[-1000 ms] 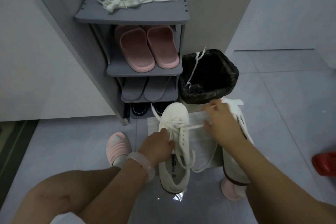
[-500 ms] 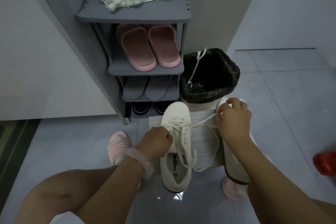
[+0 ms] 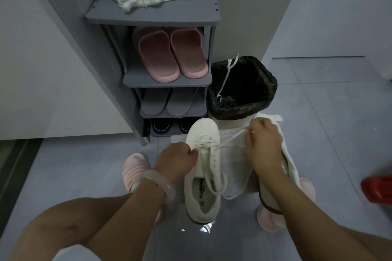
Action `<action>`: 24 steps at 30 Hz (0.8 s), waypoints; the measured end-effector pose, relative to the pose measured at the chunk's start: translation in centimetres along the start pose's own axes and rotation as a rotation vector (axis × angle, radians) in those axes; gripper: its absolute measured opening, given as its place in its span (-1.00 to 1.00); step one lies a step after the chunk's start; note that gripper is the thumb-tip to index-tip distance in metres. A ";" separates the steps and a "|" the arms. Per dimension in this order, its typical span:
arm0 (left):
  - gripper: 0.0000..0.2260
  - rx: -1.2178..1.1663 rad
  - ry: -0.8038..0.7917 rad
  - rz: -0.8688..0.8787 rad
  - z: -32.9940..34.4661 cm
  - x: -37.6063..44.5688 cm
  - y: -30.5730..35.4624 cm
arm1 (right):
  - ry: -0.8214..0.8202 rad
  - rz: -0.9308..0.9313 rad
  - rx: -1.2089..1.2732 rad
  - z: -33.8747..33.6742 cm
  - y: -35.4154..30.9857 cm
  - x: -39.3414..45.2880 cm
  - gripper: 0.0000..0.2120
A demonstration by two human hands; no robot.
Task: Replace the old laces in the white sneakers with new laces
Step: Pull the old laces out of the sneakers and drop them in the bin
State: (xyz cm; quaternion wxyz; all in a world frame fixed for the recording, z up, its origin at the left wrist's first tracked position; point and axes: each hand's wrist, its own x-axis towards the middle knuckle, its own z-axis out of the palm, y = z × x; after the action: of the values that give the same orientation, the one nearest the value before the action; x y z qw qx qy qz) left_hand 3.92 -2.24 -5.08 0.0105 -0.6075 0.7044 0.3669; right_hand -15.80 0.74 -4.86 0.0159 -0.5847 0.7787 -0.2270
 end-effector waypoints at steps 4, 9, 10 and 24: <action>-0.82 -0.053 0.129 0.064 0.3 0.7 -0.2 | -0.018 0.105 -0.034 -2.0 1.6 0.9 -0.89; -0.89 -0.082 0.132 0.114 1.0 1.6 0.2 | -0.308 -0.215 -0.026 -0.6 -0.8 -2.1 -0.69; -0.90 -0.075 0.117 0.117 1.0 1.8 0.3 | -0.348 -0.294 -0.038 -0.6 -1.9 -3.0 -0.69; -0.76 0.154 -0.017 0.034 1.0 2.1 2.0 | -0.700 -0.258 -0.273 1.7 -7.0 -9.6 -0.22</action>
State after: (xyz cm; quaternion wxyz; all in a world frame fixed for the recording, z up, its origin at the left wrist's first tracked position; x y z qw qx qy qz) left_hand 1.20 -3.50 -5.73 0.0568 -0.5897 0.7407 0.3168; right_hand -5.98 7.50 -6.12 0.1738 -0.7167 0.6692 0.0913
